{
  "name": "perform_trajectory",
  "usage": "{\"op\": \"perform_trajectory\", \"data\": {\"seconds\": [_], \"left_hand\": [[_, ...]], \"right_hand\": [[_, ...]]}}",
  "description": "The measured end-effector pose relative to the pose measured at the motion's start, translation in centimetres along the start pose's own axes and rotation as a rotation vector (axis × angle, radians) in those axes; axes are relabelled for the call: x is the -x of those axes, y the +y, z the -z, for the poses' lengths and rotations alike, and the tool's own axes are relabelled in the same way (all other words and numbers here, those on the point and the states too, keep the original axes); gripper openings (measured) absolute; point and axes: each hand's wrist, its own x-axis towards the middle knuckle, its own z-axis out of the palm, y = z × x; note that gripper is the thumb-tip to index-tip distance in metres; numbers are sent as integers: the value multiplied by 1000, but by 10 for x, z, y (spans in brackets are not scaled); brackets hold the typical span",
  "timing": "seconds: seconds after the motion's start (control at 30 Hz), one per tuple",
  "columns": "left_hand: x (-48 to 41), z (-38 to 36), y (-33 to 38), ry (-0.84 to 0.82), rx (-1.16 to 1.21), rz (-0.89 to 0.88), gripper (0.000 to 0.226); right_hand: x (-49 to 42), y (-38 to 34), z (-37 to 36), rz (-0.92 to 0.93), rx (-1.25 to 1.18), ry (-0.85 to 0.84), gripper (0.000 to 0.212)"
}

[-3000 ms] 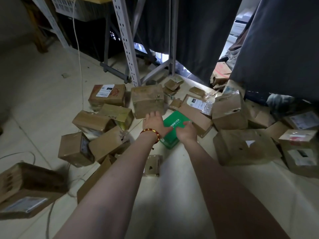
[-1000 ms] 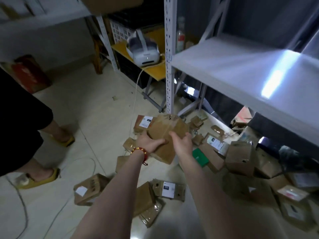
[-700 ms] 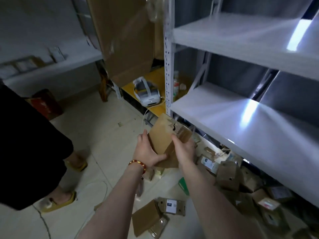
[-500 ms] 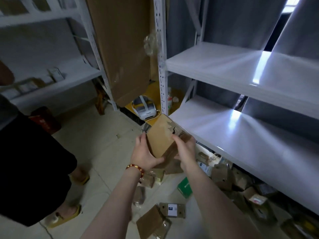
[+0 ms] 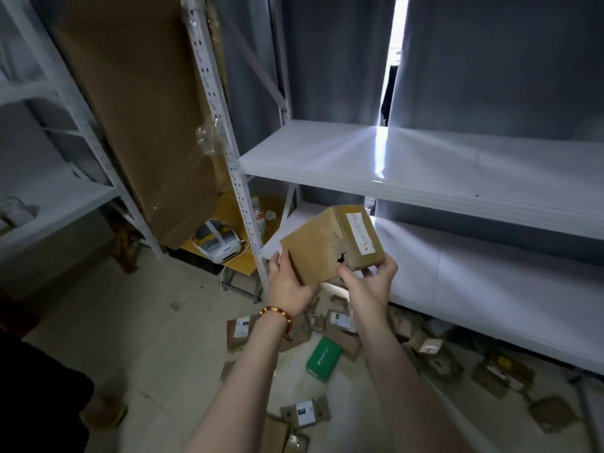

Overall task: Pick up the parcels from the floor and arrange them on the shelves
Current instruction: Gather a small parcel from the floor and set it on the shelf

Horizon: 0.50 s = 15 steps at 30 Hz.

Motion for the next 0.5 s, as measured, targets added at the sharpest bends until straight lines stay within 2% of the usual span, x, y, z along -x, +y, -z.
{"op": "perform_trajectory", "data": {"seconds": [0.13,0.23,0.4,0.5], "left_hand": [[-13,-35,32,-92,395,101,50],[-8,-47,79,-120,665,110,24],[-15,-54,148,-208,850,79,38],[-23,-57,171,-186,934,82,70]], "right_hand": [[-13,-15,36,178,21,35,85],[-28,-21,57,243,-5,53,94],[-55,-42,69,433,30,28,105],[-70,-56,75,549,71,3,105]]}}
